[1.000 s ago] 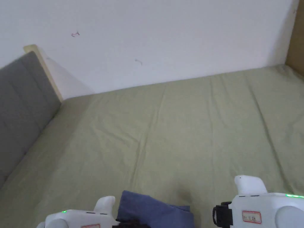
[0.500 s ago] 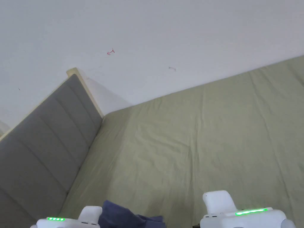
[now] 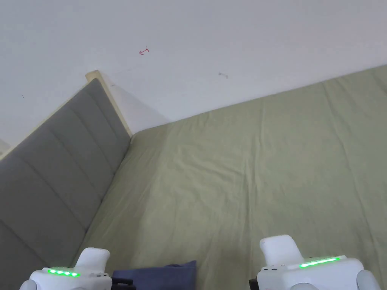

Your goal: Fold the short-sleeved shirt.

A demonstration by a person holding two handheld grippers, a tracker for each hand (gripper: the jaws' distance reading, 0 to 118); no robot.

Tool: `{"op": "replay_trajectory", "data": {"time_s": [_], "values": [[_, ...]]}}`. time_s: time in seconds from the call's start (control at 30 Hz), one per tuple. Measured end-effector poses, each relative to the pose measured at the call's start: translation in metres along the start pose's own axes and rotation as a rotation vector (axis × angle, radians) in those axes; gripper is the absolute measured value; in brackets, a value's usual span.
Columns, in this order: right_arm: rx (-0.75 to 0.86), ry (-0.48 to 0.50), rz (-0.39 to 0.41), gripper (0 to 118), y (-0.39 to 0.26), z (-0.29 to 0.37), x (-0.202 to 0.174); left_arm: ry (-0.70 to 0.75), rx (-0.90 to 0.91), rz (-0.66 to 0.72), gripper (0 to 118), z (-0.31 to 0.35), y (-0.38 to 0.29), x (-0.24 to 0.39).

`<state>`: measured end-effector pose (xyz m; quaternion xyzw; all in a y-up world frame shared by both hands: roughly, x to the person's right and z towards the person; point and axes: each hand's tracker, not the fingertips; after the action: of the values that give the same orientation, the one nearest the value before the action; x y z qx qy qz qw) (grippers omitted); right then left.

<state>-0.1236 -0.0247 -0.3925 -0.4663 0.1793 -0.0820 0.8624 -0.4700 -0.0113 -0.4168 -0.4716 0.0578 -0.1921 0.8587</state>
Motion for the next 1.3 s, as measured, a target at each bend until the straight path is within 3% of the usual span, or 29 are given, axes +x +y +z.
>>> {"op": "replay_trajectory", "data": {"time_s": [0.07, 0.1, 0.13, 0.23, 0.27, 0.33, 0.5, 0.63, 0.77, 0.87, 1.1, 1.23, 1.27, 1.3], "values": [[0.005, 0.017, 0.026, 2, 0.000, 0.006, 0.001, 0.074, 0.046, -0.072, 114, 0.022, 0.000, 0.022], [0.009, 0.029, 0.039, 2, -0.001, 0.010, 0.002, 0.071, 0.056, -0.090, 99, 0.032, 0.000, 0.031], [0.021, 0.037, 0.050, 2, -0.002, 0.015, 0.004, 0.044, 0.065, -0.092, 71, 0.043, 0.000, 0.042], [0.064, 0.049, 0.061, 2, -0.004, 0.034, 0.016, -0.038, 0.105, -0.013, 33, 0.070, 0.003, 0.082], [0.071, 0.046, 0.064, 2, -0.005, 0.041, 0.022, -0.053, 0.150, 0.017, 0, 0.079, 0.003, 0.096], [0.096, 0.026, 0.079, 2, -0.006, 0.058, 0.037, -0.149, 0.199, 0.084, 0, 0.098, 0.008, 0.126], [0.184, -0.067, 0.074, 2, -0.006, 0.116, 0.091, -0.211, 0.368, 0.243, 0, 0.151, 0.035, 0.208], [0.302, -0.110, 0.053, 2, 0.002, 0.178, 0.141, -0.291, 0.565, 0.266, 0, 0.208, 0.063, 0.264], [0.460, -0.222, 0.048, 2, 0.016, 0.242, 0.177, -0.271, 0.723, 0.282, 0, 0.267, 0.096, 0.296], [0.598, -0.237, -0.008, 2, 0.023, 0.289, 0.195, -0.265, 0.804, 0.326, 0, 0.301, 0.110, 0.309], [0.782, -0.279, 0.069, 2, 0.033, 0.350, 0.199, -0.204, 0.915, 0.334, 0, 0.352, 0.115, 0.325], [0.828, -0.259, 0.079, 2, 0.034, 0.362, 0.196, -0.189, 0.930, 0.355, 14, 0.360, 0.113, 0.318], [0.835, -0.272, 0.081, 4, 0.034, 0.362, 0.195, -0.200, 0.930, 0.367, 25, 0.359, 0.113, 0.315], [0.846, -0.295, 0.087, 21, 0.033, 0.362, 0.195, -0.201, 0.926, 0.374, 39, 0.360, 0.113, 0.313]]}}
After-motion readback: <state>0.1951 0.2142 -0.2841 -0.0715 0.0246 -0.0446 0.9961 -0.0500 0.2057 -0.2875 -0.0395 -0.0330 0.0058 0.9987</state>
